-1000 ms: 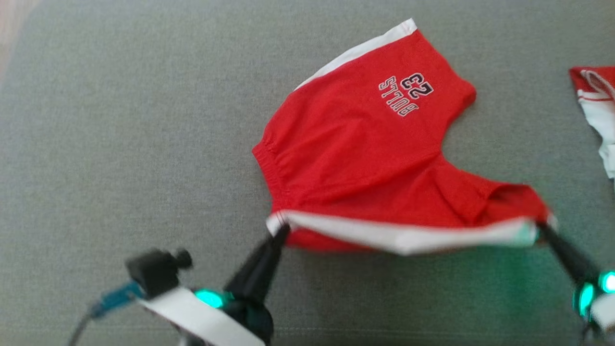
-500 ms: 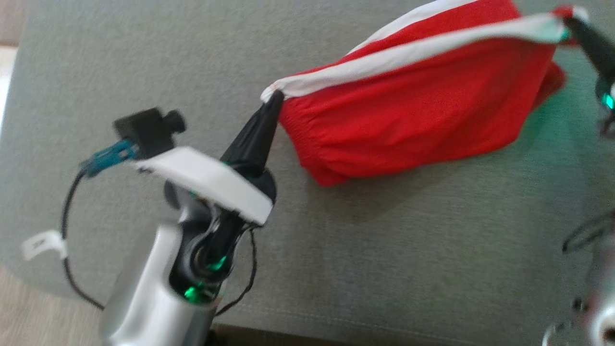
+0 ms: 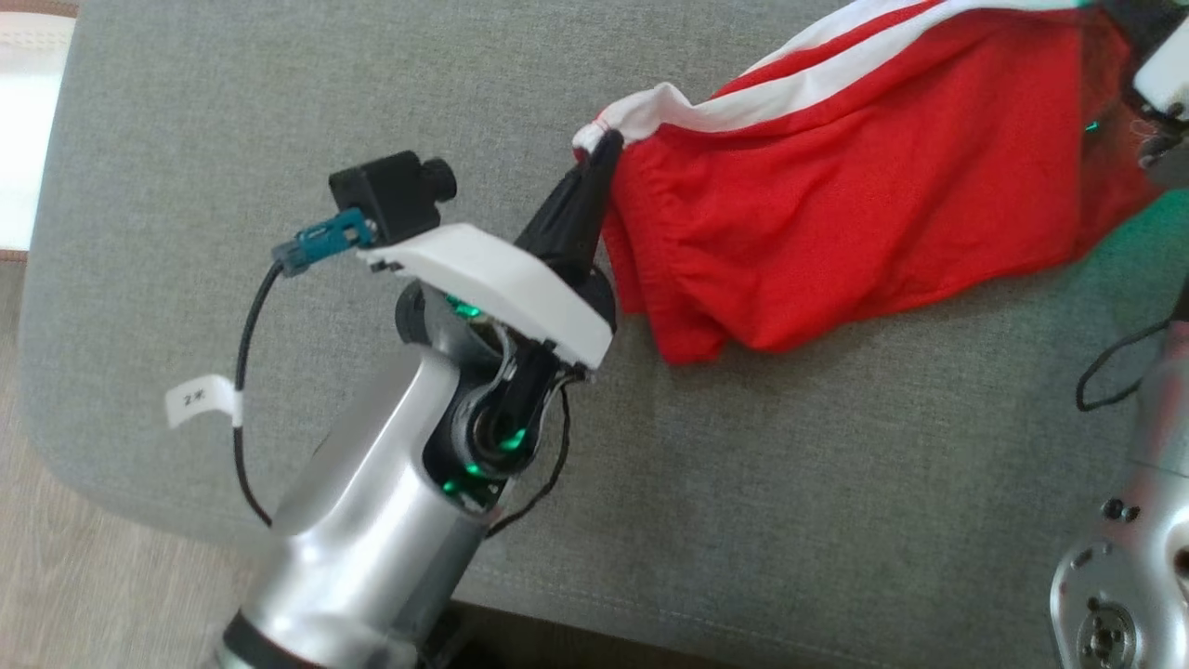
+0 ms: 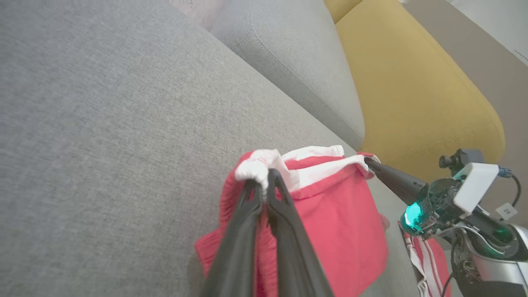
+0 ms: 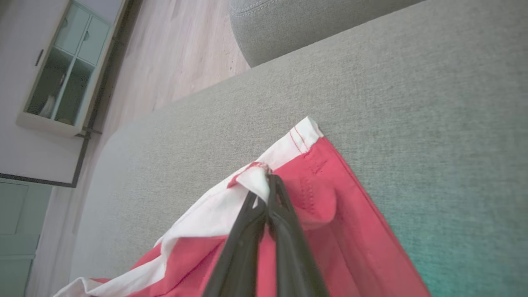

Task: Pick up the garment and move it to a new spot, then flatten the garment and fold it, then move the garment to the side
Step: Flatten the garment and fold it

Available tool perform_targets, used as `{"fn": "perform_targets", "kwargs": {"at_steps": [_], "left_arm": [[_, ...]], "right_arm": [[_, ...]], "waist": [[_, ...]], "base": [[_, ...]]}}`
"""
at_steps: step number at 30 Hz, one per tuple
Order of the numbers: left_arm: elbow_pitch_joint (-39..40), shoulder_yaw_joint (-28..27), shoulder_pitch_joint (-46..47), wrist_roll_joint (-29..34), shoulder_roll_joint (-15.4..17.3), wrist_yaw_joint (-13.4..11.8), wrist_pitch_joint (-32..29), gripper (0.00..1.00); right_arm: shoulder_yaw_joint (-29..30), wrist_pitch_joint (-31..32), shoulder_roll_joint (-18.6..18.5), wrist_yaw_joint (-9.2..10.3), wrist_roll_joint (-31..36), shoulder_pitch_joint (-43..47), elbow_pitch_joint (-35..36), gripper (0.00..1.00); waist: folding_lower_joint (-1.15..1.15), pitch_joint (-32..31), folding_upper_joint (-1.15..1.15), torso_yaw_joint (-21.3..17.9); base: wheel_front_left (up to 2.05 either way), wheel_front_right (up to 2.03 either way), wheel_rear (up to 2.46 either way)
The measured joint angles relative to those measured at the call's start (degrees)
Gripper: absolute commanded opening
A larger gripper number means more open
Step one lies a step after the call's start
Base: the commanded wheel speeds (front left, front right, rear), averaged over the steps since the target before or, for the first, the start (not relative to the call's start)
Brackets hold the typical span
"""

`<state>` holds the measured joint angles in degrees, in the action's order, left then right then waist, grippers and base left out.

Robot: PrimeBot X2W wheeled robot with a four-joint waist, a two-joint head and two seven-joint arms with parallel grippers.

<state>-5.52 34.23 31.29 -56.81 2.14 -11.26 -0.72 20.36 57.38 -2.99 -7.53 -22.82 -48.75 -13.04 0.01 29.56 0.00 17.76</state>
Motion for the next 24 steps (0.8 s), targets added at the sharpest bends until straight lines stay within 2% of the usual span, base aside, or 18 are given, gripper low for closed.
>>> {"fn": "perform_targets", "kwargs": {"at_steps": [6, 7, 8, 9, 10, 14, 16, 20, 22, 24], "left_arm": [[-4.24, 1.46, 2.17, -0.69, -0.10, -1.46, 3.25, 0.00], [-4.77, 1.76, 2.18, -0.82, -0.12, -1.88, 3.89, 0.02], [-5.41, 2.01, 2.19, -0.74, -0.14, -2.11, 4.44, 0.24], [-5.79, 2.12, 2.16, -0.77, -0.13, -2.32, 4.92, 0.56], [-5.81, 2.21, 2.12, -0.96, -0.11, -2.30, 5.08, 1.00], [-5.69, 2.59, 1.79, -0.53, 0.08, -2.93, 6.49, 1.00], [-4.66, 2.72, 1.12, 0.67, 0.90, -3.75, 7.57, 1.00], [0.21, 4.92, -2.38, 8.89, 5.99, -8.43, 11.55, 1.00], [2.70, 5.57, -4.67, 14.13, 8.15, -11.98, 13.57, 1.00], [5.48, 5.94, -7.00, 18.44, 8.84, -14.51, 14.55, 1.00]], "right_arm": [[-1.23, -2.75, -1.38, -0.01, 3.48, 0.03, -1.92, 0.00], [-1.14, -3.78, -1.38, -0.01, 3.52, 0.03, -2.19, 0.17], [-1.16, -4.98, -1.38, -0.01, 3.34, 0.03, -2.27, 0.63], [-1.15, -6.04, -1.37, -0.01, 3.08, -0.02, -2.36, 1.00], [-1.10, -6.50, -1.37, 0.00, 3.07, -0.06, -2.59, 1.00], [-1.89, -7.04, -1.62, 0.00, 2.47, 0.08, -2.11, 1.00], [-5.37, -7.02, -3.46, 0.00, 2.15, 0.29, -0.33, 1.00], [-14.16, -8.15, -11.10, -0.01, 2.74, 2.27, 4.35, 1.00], [-16.40, -8.22, -13.38, 0.00, 2.74, 3.89, 4.64, 1.00], [-18.56, -8.22, -14.26, 0.00, 2.74, 5.63, 4.60, 1.00]], "waist": [[0.00, -0.03, 0.00, -0.06], [0.00, -0.07, 0.00, -0.06], [-0.01, -0.12, 0.00, -0.06], [-0.01, -0.12, 0.00, -0.12], [-0.01, -0.11, 0.00, -0.24], [-0.01, -0.20, 0.00, -1.03], [0.00, -0.21, 0.00, -1.66], [-0.01, -0.36, 0.00, -3.27], [0.00, -0.59, 0.00, -3.83], [-0.01, -0.89, 0.00, -4.10]], "base": [[0.00, 0.00, 0.00], [0.00, 0.00, 0.00], [0.00, 0.00, 0.00], [0.00, 0.00, 0.00], [0.00, 0.00, 0.00], [0.00, 0.00, 0.00], [0.00, 0.00, 0.00], [0.00, 0.00, 0.00], [0.00, 0.00, 0.00], [0.00, 0.00, 0.00]]}}
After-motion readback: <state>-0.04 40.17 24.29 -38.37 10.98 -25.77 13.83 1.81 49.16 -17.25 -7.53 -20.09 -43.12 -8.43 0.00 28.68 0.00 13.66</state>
